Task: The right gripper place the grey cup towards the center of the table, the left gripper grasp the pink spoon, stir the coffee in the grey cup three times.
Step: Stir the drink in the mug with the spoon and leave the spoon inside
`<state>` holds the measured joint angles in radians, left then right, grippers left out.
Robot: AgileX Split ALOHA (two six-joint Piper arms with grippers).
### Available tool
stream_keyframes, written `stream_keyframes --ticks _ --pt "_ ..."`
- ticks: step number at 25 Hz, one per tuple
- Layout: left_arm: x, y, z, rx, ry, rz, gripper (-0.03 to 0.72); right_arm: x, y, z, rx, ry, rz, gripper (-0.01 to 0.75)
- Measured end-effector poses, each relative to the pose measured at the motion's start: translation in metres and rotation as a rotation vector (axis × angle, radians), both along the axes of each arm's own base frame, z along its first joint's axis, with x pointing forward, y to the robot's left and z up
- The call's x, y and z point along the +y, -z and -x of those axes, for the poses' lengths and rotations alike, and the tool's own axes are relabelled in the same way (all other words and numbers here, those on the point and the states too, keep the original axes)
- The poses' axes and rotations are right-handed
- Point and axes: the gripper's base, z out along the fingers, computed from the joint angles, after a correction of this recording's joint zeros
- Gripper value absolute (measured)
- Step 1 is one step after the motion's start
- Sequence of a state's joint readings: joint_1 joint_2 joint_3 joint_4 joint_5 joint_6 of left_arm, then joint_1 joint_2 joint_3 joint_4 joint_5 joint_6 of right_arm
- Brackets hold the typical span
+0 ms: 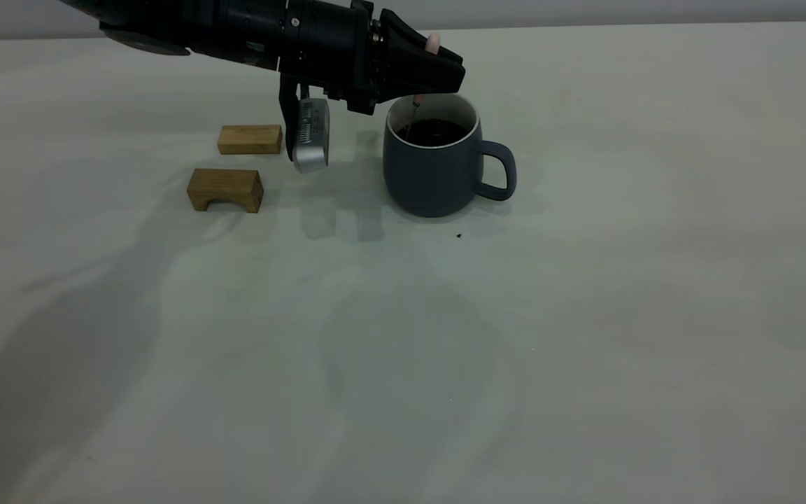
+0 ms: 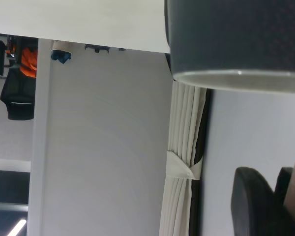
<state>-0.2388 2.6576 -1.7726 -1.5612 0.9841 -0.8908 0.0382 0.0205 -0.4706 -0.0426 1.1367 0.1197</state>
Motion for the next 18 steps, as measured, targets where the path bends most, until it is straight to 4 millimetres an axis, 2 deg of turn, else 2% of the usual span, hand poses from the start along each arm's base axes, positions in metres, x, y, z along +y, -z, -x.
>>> stream_keyframes --ticks 3,5,11,14,18 --pt "0.0 -0.001 0.001 0.002 0.007 0.008 0.137 0.0 0.0 0.0 0.0 0.0 0.0 0.483" --pt "0.0 -0.001 0.001 0.004 0.017 0.014 0.179 0.0 0.0 0.0 0.0 0.0 0.0 0.483" --pt "0.0 -0.007 0.01 -0.05 0.147 0.01 0.451 0.0 0.0 0.0 0.0 0.0 0.0 0.483" --pt "0.003 -0.024 0.016 -0.191 0.298 -0.056 0.513 0.0 0.0 0.0 0.0 0.0 0.0 0.483" --pt "0.017 -0.055 0.022 -0.361 0.521 -0.21 0.522 0.0 0.0 0.0 0.0 0.0 0.0 0.483"
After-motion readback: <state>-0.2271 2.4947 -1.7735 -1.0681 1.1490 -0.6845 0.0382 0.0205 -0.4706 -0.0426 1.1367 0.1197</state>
